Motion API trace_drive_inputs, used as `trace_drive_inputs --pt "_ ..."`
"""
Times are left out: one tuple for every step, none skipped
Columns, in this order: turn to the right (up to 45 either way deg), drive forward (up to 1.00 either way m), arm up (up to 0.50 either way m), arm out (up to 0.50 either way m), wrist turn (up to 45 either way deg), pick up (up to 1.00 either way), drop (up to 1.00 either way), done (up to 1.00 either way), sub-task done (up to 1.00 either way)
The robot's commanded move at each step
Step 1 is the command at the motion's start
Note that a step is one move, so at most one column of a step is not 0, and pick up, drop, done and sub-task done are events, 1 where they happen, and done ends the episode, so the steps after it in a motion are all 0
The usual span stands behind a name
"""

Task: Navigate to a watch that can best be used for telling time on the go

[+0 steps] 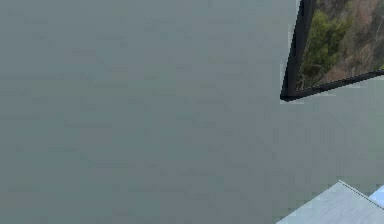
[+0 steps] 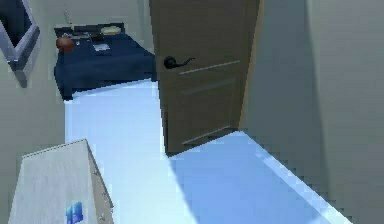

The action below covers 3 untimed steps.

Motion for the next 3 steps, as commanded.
trace_drive_inputs --pt "-12.0 0.00 0.00 0.00 0.0 0.00 0.00 0.00 0.00" --pt "-45.0 0.00 0.00 0.00 0.0 0.00 0.00 0.00 0.00" --pt "45.0 0.00 0.00 0.00 0.0 0.00 0.00 0.00 0.00"
